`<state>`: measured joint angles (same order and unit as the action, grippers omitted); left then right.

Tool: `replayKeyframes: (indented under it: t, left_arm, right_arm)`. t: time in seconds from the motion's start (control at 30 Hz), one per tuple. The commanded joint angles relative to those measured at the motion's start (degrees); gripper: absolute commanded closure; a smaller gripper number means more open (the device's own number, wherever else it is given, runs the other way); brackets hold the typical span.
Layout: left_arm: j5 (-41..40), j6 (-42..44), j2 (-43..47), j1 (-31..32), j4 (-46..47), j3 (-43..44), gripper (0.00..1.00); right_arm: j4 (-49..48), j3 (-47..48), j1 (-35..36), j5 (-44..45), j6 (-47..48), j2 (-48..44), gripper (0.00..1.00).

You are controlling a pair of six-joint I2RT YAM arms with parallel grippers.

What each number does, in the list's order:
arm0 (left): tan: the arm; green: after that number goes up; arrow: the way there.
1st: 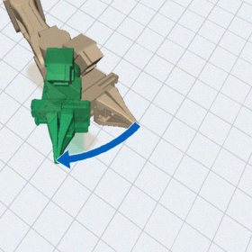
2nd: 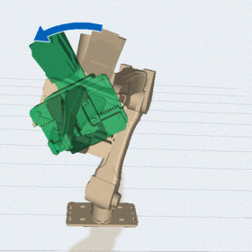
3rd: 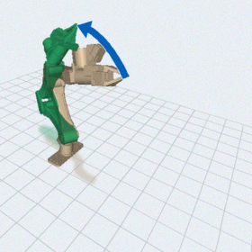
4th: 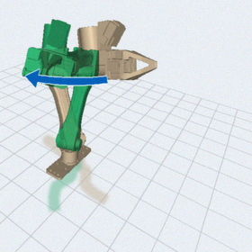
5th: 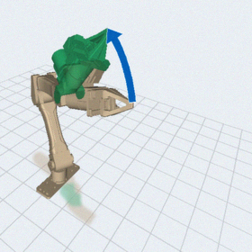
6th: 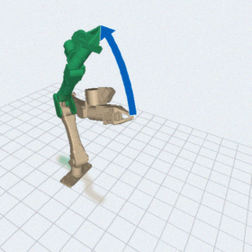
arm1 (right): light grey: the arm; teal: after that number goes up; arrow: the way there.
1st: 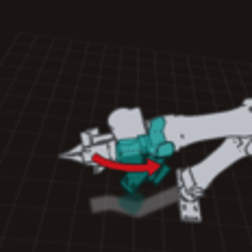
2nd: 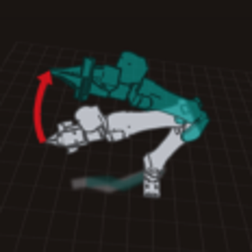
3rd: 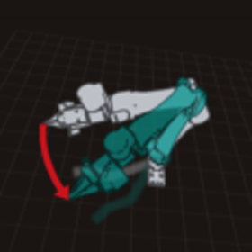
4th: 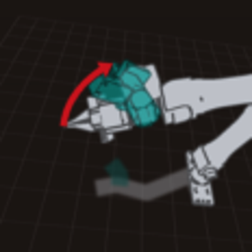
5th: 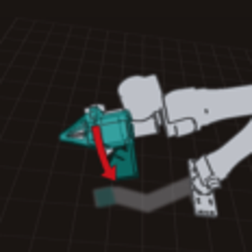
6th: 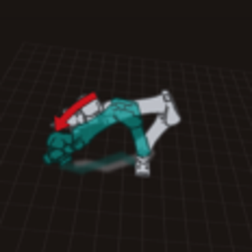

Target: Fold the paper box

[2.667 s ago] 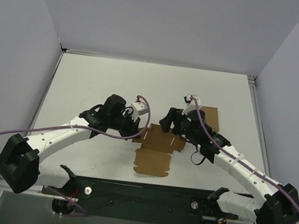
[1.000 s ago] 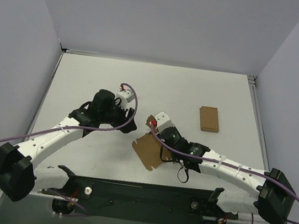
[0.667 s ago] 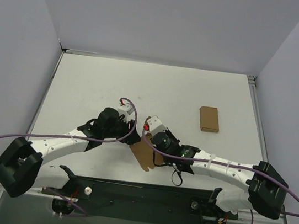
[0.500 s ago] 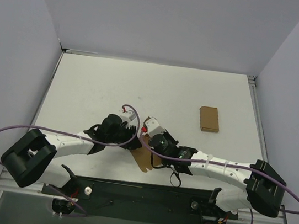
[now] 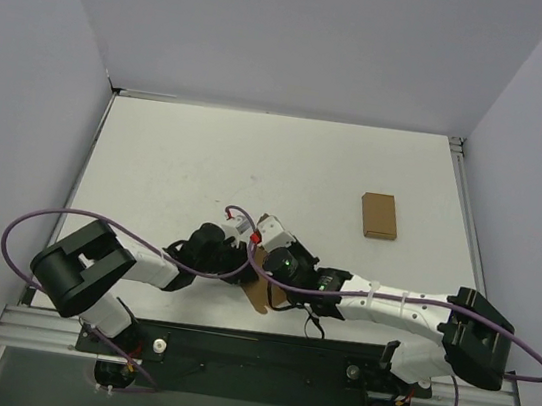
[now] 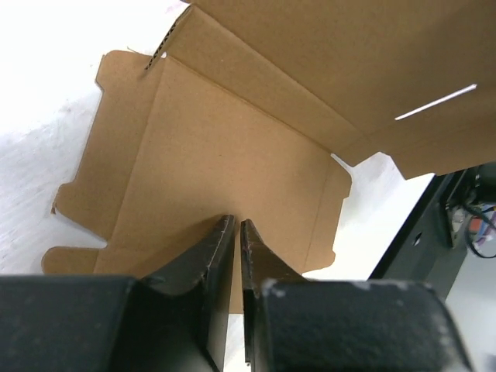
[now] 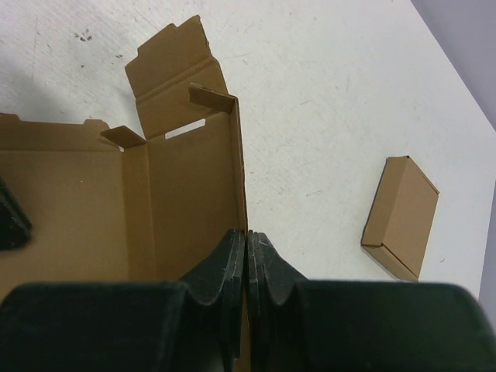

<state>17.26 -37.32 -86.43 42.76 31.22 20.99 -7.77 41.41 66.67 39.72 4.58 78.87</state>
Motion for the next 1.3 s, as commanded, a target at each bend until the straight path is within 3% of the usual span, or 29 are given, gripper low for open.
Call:
replayKeyframes:
  t: [0.0, 0.33, 0.97, 1.27]
  left_arm:
    - [-0.73, -1.17, -4.26, 0.39, 5.77, -1.83, 0.83]
    - [-0.64, -1.44, -6.12, 0.39, 8.06, -1.92, 0.85]
    - [-1.17, -1.44, -2.87, 0.57, 7.11, -2.19, 0.85]
    - [-4.60, 3.48, 10.93, -1.80, -6.77, 1.59, 0.62]
  right_arm:
    - [1.62, 2.19, 2.05, 2.20, -0.62, -1.88, 1.00]
    - [5.66, 1.40, 5.13, -0.61, -7.56, 0.76, 1.00]
    - [7.15, 1.57, 5.22, -4.13, -10.91, 6.82, 1.00]
    - [5.84, -0.79, 3.82, -7.64, -8.27, 2.35, 1.00]
